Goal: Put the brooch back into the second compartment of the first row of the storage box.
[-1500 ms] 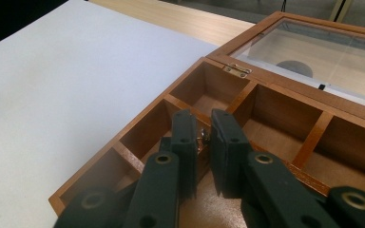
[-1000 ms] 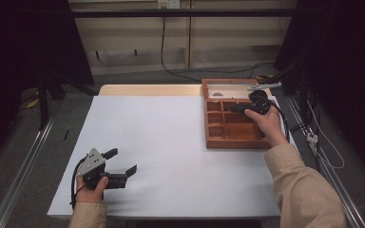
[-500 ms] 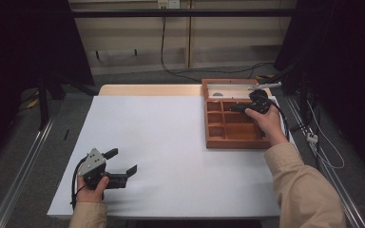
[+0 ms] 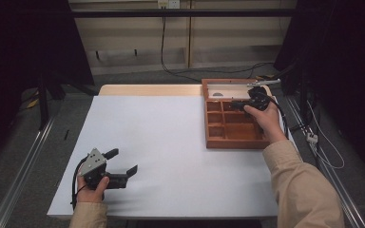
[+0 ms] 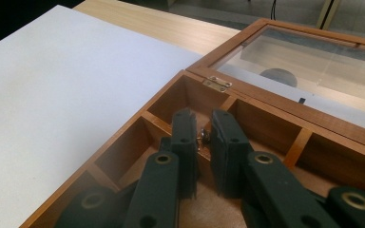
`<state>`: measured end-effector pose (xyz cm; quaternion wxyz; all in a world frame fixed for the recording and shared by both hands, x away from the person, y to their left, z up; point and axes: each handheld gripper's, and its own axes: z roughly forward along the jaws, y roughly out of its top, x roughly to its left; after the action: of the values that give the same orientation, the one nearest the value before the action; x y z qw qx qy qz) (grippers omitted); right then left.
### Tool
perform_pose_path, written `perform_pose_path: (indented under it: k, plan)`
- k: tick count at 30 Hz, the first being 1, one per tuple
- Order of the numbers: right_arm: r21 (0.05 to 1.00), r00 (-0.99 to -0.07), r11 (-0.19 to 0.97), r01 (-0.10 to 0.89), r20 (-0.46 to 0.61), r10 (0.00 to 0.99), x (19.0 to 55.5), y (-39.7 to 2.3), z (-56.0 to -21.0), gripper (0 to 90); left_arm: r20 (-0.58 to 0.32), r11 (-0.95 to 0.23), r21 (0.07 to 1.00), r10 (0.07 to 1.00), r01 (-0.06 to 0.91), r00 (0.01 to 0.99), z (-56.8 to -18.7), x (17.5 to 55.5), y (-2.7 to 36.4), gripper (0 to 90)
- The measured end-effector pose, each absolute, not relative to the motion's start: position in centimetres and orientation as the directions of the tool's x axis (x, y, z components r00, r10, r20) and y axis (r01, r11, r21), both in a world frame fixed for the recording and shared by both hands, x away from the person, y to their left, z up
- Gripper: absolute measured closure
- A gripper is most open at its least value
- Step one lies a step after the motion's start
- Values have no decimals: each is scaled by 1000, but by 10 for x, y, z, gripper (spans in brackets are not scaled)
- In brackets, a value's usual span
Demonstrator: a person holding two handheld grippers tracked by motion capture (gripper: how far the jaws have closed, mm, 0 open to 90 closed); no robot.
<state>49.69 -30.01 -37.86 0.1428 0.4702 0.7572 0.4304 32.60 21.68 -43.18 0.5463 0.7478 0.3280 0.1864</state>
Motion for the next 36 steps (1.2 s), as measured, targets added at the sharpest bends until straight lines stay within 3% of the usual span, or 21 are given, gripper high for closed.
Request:
perform_pose_path:
  k: [36]
  plan:
    - [777, -487, 171, 606, 192, 852, 509, -306, -393, 809, -78, -193, 938, 693, 288, 717, -432, 326, 215, 39]
